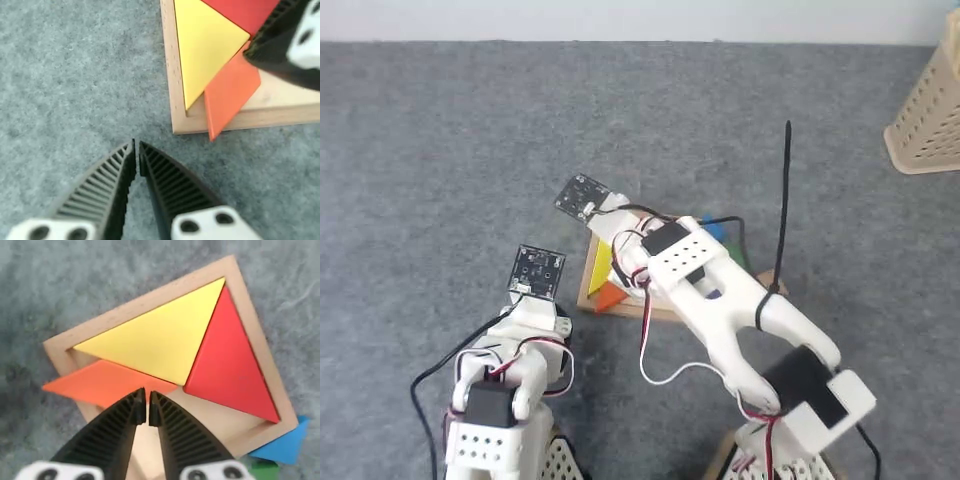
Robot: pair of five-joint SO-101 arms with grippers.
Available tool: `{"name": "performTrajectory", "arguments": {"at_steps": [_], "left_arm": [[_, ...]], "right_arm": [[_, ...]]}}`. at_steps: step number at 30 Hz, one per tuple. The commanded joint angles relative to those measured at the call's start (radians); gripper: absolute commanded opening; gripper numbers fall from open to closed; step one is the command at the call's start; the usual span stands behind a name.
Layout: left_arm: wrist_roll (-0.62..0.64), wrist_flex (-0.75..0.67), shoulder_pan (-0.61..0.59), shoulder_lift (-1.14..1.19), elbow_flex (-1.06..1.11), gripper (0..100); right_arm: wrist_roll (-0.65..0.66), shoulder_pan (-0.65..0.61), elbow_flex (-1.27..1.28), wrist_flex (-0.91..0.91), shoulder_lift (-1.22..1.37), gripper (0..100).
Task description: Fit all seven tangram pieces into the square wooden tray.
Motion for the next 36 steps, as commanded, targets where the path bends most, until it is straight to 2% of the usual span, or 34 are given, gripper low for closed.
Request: {"name": "performTrajectory", "arguments": {"at_steps": [1,9,15,20,23,27,31,36], "left_arm": [[0.009,0.006,0.000,-0.020,-0.019,1],[0.009,0.006,0.000,-0.020,-0.019,1],[0.009,0.006,0.000,-0.020,-0.019,1],[0.009,0.006,0.000,-0.020,-0.019,1],[0.009,0.006,0.000,-0.020,-0.019,1],[0.009,0.006,0.000,-0.020,-0.019,1],[0.009,0.006,0.000,-0.020,-0.019,1],[0.009,0.006,0.000,-0.020,-0.019,1]], "right_arm": [[-0.026,0.012,-0.049,-0.038,0.007,0.6],[-0.026,0.030,-0.043,-0.042,0.042,0.6],[-0.026,0.105,-0.043,0.031,0.041,0.6],[-0.026,0.093,-0.034,0.067,0.010,0.6],[-0.037,0.093,-0.017,0.044,-0.051,0.6],[-0.114,0.093,-0.002,-0.051,-0.101,0.6],[-0.158,0.077,-0.002,-0.128,-0.051,0.6],[-0.167,0.021,-0.005,-0.140,0.033,0.6]]}}
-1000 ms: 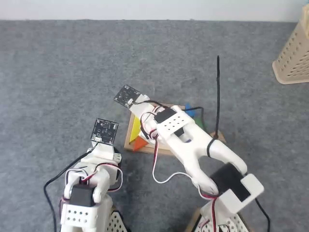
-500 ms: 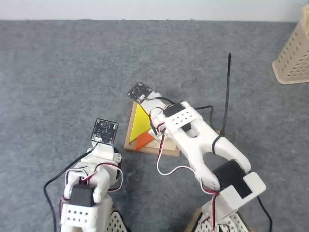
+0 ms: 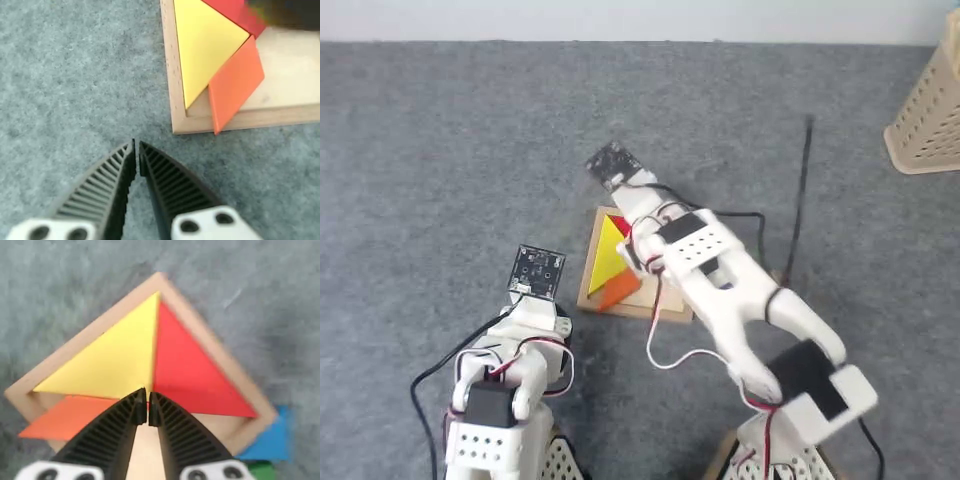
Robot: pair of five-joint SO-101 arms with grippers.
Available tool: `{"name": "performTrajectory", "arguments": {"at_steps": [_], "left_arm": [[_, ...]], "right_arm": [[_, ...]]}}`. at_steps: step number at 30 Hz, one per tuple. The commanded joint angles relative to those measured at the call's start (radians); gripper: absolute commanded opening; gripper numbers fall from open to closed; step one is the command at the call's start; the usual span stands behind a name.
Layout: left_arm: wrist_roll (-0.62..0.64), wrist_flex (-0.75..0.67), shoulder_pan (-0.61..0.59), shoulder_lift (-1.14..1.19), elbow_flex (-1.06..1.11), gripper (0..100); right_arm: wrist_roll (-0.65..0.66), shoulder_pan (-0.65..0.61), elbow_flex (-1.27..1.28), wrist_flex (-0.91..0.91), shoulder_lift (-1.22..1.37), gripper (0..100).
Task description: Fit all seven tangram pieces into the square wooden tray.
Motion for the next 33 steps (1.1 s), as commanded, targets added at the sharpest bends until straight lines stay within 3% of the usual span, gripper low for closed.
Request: {"name": "performTrajectory", "arguments": {"at_steps": [1,17,33], "left_arm": [[0.009,0.006,0.000,-0.020,-0.019,1],[0.009,0.006,0.000,-0.020,-0.019,1],[0.009,0.006,0.000,-0.020,-0.019,1]], "right_arm": [[-0.014,-0.050,-0.009,-0.022,0.012,0.6],[0.017,0.042,0.032,0.048,0.013,0.6],[0.038,-0.012,0.101,0.061,-0.116,0.6]]}}
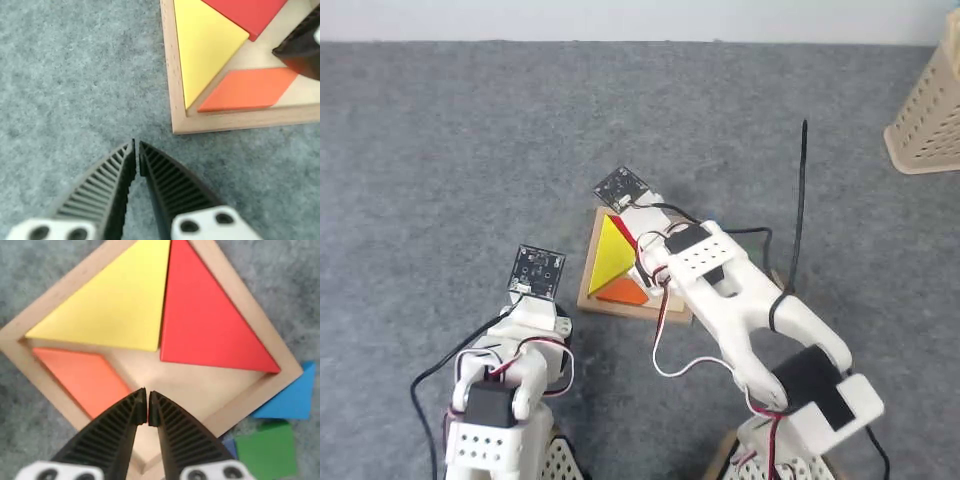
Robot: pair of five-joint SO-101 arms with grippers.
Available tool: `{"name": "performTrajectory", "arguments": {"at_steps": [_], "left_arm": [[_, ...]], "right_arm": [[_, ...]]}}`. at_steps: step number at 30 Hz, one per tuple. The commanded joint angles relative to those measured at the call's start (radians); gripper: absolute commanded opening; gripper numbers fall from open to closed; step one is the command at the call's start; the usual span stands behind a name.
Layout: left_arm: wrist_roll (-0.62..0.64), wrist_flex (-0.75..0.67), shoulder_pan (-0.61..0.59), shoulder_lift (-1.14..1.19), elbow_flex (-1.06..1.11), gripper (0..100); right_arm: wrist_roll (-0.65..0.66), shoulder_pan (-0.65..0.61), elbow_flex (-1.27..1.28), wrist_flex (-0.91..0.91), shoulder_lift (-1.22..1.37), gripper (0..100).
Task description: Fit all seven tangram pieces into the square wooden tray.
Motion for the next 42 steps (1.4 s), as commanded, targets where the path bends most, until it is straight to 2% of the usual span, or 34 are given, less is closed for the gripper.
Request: {"name": "performTrajectory", "arguments": {"at_steps": [1,17,33,42], "left_arm": [[0.009,0.006,0.000,-0.020,-0.019,1],[0.009,0.006,0.000,-0.020,-0.019,1],[0.009,0.006,0.000,-0.020,-0.019,1],[0.009,0.006,0.000,-0.020,-0.019,1]], "right_arm": [[0.021,-0.041,-0.009,-0.027,-0.038,0.6],[0.021,-0.165,-0.025,-0.070,-0.002,0.6],[0.018,-0.134,0.069,-0.051,-0.157,0.6],[0.020,-0.136,0.018,-0.088,0.004,0.6]]}}
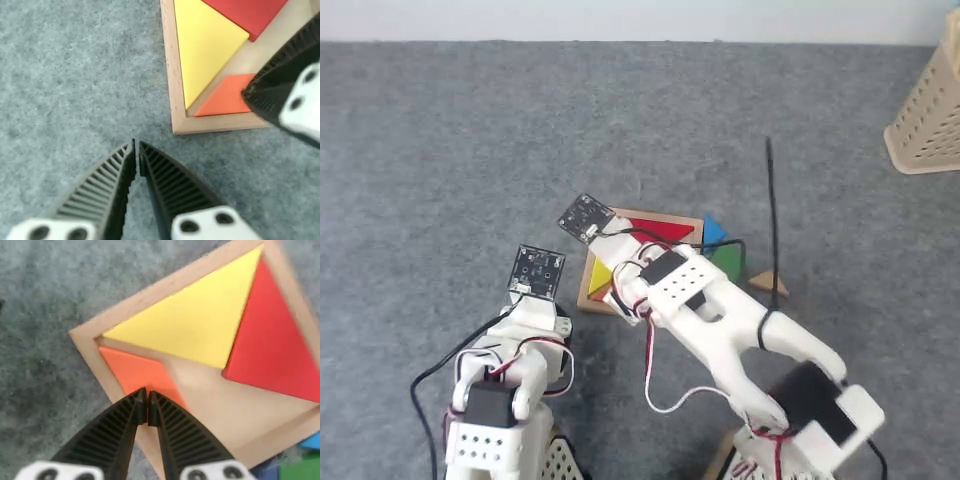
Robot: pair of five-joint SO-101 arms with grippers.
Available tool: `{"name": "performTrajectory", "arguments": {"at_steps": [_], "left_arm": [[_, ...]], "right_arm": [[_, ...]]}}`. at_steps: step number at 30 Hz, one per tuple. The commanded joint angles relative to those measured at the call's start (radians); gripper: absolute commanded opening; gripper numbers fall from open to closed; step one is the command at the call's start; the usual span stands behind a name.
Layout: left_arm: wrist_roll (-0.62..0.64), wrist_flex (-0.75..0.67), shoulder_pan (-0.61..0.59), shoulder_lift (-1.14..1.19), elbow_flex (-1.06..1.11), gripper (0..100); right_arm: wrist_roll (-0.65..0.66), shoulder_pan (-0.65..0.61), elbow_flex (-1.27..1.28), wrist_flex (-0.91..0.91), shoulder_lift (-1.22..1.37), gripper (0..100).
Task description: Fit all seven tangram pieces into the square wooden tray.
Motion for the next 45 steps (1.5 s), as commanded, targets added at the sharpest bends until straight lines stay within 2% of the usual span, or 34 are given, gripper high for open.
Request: {"name": "performTrajectory", "arguments": {"at_steps": [1,8,18,28,33,37,40,42,45], "left_arm": [[0.009,0.006,0.000,-0.020,-0.019,1],[0.009,0.006,0.000,-0.020,-0.019,1],[0.009,0.006,0.000,-0.020,-0.019,1],[0.009,0.006,0.000,-0.020,-0.019,1],[0.009,0.006,0.000,-0.020,-0.019,1],[0.009,0.006,0.000,-0.020,-0.019,1],[0.009,0.006,0.000,-0.020,-0.019,1],[0.009,0.006,0.000,-0.020,-0.019,1],[0.009,0.006,0.000,-0.020,-0.019,1]], "right_arm": [[0.018,0.004,-0.058,-0.016,0.042,0.6],[0.018,-0.065,-0.075,-0.021,0.067,0.6],[0.018,-0.067,-0.075,-0.010,0.062,0.6],[0.020,-0.045,-0.069,0.136,-0.156,0.6],[0.018,0.079,-0.071,0.194,-0.229,0.6],[0.029,0.237,-0.109,0.332,-0.294,0.6],[0.147,0.390,-0.155,0.472,-0.298,1.6],[0.253,0.483,-0.163,0.541,-0.300,7.6],[0.486,0.581,-0.143,0.593,-0.298,17.6]]}}
